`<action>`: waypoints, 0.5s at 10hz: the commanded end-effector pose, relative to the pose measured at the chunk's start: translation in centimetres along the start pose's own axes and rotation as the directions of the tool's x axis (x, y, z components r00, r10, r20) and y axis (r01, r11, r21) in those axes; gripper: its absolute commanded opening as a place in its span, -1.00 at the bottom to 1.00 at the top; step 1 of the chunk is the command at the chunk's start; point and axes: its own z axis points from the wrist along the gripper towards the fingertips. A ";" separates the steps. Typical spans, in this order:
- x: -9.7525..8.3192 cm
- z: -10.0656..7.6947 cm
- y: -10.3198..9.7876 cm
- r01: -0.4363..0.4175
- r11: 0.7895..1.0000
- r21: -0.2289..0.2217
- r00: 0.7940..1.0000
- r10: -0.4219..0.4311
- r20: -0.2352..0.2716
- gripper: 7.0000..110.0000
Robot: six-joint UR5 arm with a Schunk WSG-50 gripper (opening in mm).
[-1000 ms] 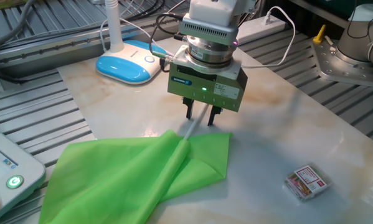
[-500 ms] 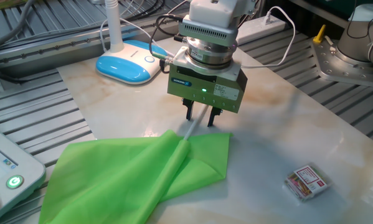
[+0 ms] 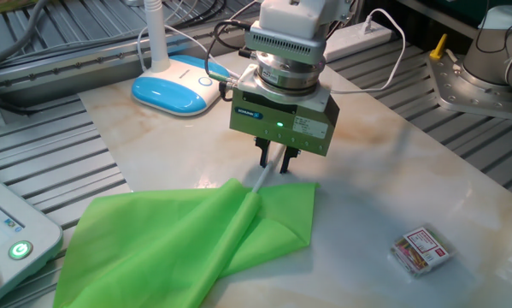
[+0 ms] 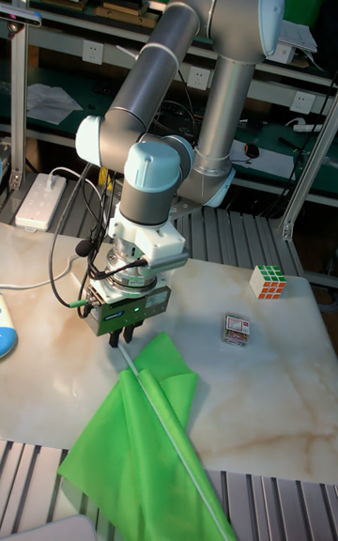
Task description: Wave the flag
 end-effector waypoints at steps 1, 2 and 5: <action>-0.1 -0.1 -0.1 -0.014 1.000 0.001 1.000 0.014 0.004 -0.71; 0.0 0.0 -0.2 -0.013 1.000 0.003 1.000 0.013 0.002 -0.71; -0.4 0.0 0.2 -0.027 1.000 -0.010 1.000 0.027 0.015 -1.00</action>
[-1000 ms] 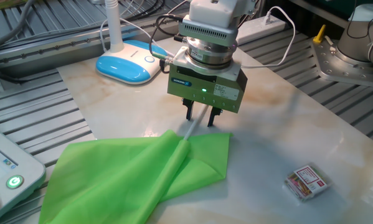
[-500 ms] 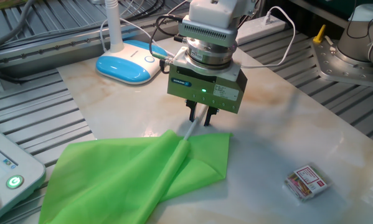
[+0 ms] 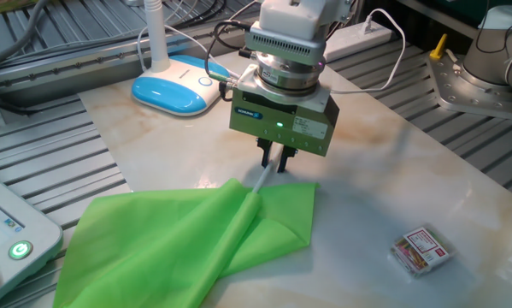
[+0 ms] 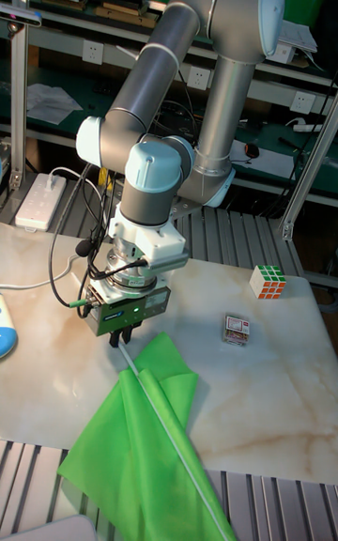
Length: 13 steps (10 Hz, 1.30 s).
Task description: Wave the flag
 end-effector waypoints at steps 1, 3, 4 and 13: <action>-0.3 -0.1 0.5 -0.044 0.999 -0.027 0.999 0.045 0.012 -1.00; -0.2 -0.1 0.4 -0.056 0.998 -0.025 0.998 0.056 0.007 -1.00; -0.2 -0.1 0.4 -0.056 0.998 -0.025 0.998 0.056 0.008 -1.00; -0.3 -0.2 0.3 -0.058 0.998 -0.022 0.998 0.058 0.014 -1.00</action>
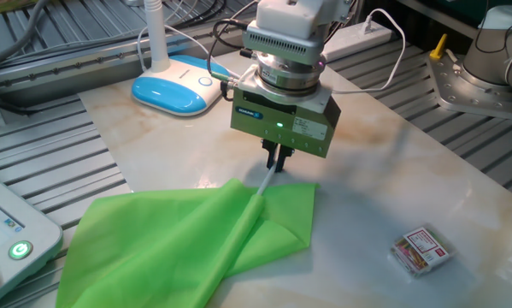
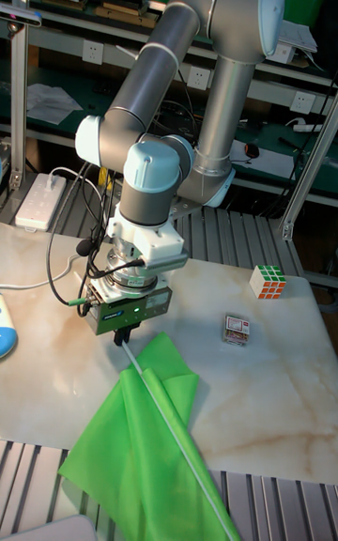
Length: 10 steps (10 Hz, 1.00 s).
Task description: Wave the flag
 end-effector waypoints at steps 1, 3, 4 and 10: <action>-0.3 -0.2 -0.1 -0.008 1.000 -0.004 1.000 0.008 0.013 -1.00; -0.2 -1.0 -0.3 -0.007 1.000 0.000 1.000 0.007 0.010 -1.00; -0.2 -1.5 -0.3 -0.007 1.000 0.002 1.000 0.007 0.009 -1.00; 0.2 -4.3 -0.6 -0.009 1.000 0.012 1.000 0.009 -0.007 -1.00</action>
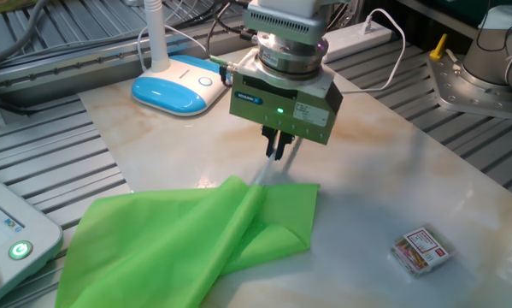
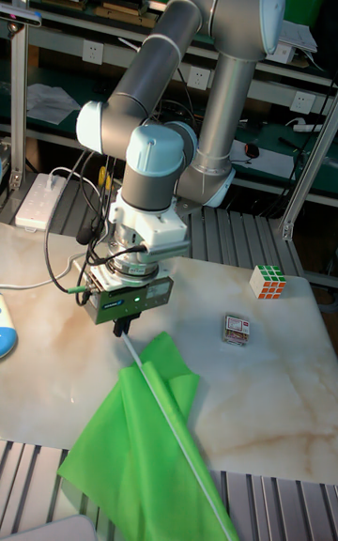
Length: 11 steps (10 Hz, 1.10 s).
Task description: Wave the flag
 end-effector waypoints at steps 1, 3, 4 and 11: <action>0.2 -2.3 -0.1 -0.010 1.000 -0.007 1.000 0.010 -0.006 -1.00; 0.4 -4.4 0.0 -0.013 1.000 -0.013 1.000 0.013 -0.024 -1.00; 0.3 -5.4 0.0 -0.014 1.000 -0.017 0.999 0.013 -0.031 -1.00; -0.4 -12.0 0.6 -0.038 0.999 -0.034 0.997 0.035 -0.067 -1.00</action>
